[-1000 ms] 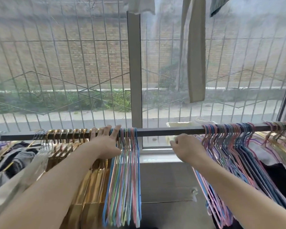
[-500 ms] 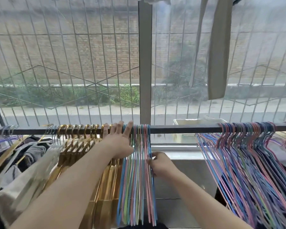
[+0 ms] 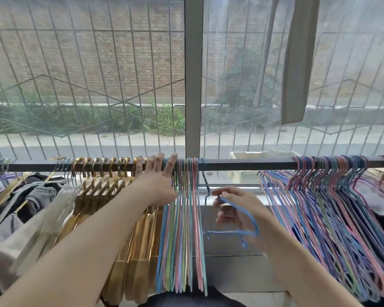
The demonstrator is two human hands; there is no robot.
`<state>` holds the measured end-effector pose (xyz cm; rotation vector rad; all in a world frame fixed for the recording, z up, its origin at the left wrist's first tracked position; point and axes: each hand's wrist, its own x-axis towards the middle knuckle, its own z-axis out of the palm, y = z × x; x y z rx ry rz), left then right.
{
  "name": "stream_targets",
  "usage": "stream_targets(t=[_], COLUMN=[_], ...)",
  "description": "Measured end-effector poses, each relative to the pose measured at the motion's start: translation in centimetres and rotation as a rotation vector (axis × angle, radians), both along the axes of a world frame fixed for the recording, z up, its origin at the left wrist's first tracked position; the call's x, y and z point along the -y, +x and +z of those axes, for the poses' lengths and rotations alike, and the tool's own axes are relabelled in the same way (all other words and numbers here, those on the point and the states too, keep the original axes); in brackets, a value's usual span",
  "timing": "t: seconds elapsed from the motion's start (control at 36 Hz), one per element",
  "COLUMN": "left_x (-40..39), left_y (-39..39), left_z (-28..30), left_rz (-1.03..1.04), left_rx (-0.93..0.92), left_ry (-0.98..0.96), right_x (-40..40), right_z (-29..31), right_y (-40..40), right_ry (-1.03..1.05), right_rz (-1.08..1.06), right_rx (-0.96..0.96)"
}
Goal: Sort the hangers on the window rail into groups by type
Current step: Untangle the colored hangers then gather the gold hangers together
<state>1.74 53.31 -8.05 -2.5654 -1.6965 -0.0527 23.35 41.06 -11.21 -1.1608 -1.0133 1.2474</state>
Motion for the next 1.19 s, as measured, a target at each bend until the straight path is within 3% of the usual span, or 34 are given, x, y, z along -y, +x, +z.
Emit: stream_targets(t=[0.22, 0.47, 0.75, 0.83, 0.94, 1.03, 1.08, 1.19], left_x=[0.3, 0.5, 1.4, 4.5, 13.1, 19.3, 21.4, 22.9], left_y=[0.2, 0.1, 1.1, 2.7, 6.9, 10.1, 11.7, 12.2], left_z=[0.2, 0.5, 2.4, 2.9, 0.6, -5.0, -10.4, -20.0], left_rz=[-0.007, 0.018, 0.097, 0.080, -0.226, -0.362, -0.269, 0.172], left_rx=[0.007, -0.023, 0.041, 0.230, 0.920, 1.208, 1.266, 1.339], left_ry=[0.009, 0.014, 0.014, 0.044, -0.079, -0.105, -0.136, -0.343], right_x=[0.0, -3.5, 1.6, 4.2, 7.2, 9.0, 10.3, 13.2], right_z=[2.1, 1.8, -3.9, -5.3, -6.3, -6.3, -6.4, -7.8], right_y=[1.6, 2.7, 5.0, 5.5, 6.3, 6.9, 7.3, 8.1], right_ry=[0.300, 0.082, -0.048, -0.068, -0.072, -0.077, -0.103, -0.190], right_rz=[-0.093, -0.201, -0.170, -0.121, -0.028, 0.046, 0.078, 0.102], right_rx=[0.145, 0.065, -0.121, -0.143, -0.222, -0.189, -0.133, -0.062])
